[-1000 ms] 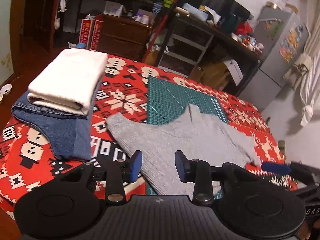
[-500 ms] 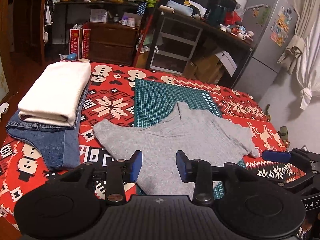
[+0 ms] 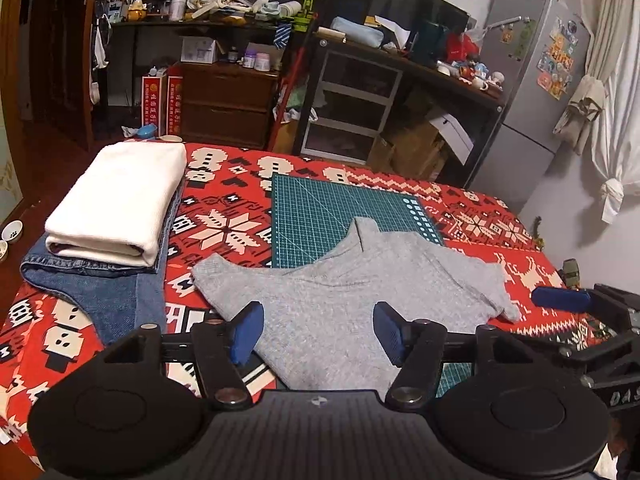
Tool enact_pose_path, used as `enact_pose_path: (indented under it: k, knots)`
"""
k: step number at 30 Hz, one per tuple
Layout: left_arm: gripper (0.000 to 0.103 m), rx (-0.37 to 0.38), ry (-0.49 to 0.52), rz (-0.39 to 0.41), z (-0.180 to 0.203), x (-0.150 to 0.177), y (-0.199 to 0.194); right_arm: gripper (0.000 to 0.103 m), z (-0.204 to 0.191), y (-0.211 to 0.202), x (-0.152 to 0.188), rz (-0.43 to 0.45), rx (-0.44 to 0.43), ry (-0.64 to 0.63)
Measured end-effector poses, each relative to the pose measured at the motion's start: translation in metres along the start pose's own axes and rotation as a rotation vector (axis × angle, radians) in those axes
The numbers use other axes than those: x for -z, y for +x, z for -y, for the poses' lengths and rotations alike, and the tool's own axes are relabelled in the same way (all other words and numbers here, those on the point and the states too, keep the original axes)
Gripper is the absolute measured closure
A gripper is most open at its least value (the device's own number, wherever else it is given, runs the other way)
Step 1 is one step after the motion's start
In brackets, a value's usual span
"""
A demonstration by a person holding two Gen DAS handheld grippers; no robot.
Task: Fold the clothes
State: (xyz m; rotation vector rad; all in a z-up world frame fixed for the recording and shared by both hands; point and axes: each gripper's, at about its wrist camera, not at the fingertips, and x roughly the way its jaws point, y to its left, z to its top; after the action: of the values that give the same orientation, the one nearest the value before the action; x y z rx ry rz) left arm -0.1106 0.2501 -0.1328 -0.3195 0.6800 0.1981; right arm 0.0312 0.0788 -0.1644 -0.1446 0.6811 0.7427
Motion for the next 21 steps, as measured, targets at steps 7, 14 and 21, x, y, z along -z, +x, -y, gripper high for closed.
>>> enact_pose_path:
  k: [7, 14, 21]
  knots:
    - [0.037, -0.015, -0.01, 0.031, -0.004, 0.009, -0.023, 0.0, -0.001, -0.019, 0.004, 0.018, 0.107, 0.068]
    - [0.036, -0.029, -0.012, 0.031, -0.001, 0.011, -0.034, 0.0, 0.011, -0.043, 0.005, 0.038, 0.159, 0.161]
    - [0.036, -0.018, -0.017, 0.024, 0.0, 0.011, -0.029, 0.0, 0.019, -0.052, -0.005, 0.039, 0.116, 0.139]
